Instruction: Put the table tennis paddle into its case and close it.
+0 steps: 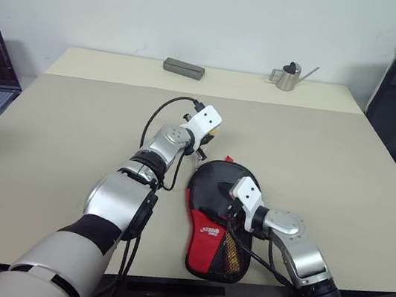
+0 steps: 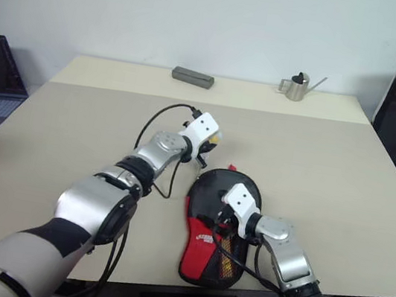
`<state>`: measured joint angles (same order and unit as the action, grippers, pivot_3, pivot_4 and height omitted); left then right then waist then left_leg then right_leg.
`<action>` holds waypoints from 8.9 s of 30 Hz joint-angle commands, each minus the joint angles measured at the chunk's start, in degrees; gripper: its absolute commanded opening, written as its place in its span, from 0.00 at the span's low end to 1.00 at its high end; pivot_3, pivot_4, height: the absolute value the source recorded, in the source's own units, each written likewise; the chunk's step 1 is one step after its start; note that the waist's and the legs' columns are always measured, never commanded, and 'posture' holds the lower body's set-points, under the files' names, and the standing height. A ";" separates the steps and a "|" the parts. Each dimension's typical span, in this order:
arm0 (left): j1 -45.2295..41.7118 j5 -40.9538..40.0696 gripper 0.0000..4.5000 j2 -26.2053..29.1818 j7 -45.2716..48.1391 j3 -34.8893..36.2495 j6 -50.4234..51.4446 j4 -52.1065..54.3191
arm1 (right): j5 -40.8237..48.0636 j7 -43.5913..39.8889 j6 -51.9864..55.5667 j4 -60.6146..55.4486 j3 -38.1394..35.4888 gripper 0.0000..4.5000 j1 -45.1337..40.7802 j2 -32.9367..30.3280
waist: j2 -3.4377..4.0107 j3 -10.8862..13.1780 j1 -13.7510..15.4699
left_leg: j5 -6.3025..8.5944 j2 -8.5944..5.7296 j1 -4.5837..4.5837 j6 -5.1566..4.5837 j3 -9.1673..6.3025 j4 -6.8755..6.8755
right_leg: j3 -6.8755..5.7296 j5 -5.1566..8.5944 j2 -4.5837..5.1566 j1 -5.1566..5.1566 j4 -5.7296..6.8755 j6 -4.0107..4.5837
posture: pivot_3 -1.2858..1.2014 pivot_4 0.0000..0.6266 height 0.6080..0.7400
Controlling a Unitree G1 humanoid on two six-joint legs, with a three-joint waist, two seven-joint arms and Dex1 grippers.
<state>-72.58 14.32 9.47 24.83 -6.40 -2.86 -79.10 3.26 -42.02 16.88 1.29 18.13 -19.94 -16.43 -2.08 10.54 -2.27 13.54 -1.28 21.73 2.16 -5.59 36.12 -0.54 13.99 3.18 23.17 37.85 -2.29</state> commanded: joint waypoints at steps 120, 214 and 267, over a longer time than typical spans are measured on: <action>42.33 -34.33 0.77 10.66 32.75 -4.16 31.53 76.74 | 26.65 -11.18 21.63 -16.47 -29.60 1.00 -0.48 -26.79 | 0.44 -0.55 0.75 | 0.35 0.07 0.23 0.44 -0.04 0.71 | 0.06 0.19 -0.04 -0.07 0.12 0.01 | 0.52 0.24 1.00; 41.51 -16.40 1.00 5.32 35.81 -17.38 15.00 50.31 | -9.33 17.60 -3.86 71.68 -12.67 0.65 -51.10 8.66 | 0.94 -0.81 -0.06 | 0.39 0.06 -0.92 0.35 -0.06 -0.08 | 0.07 0.39 -0.04 -1.04 -0.22 0.17 | 0.52 0.24 1.00; 42.54 -16.09 1.00 5.01 36.12 -17.76 15.56 47.83 | -12.07 -1.25 11.54 23.54 -10.12 0.01 -27.69 -14.38 | 1.27 -1.30 0.46 | 0.40 0.05 -0.85 0.36 -0.19 -0.30 | -0.08 0.40 -0.03 -1.20 -0.84 0.05 | 0.52 0.24 1.00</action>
<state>-33.80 -5.58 13.29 60.83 -20.94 9.39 -24.75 -9.40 -42.64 26.38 30.02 9.25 -47.74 -29.00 -0.81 9.24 -1.81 13.94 -1.22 20.88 2.52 -5.79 35.83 -0.63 14.38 3.15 21.96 37.02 -2.25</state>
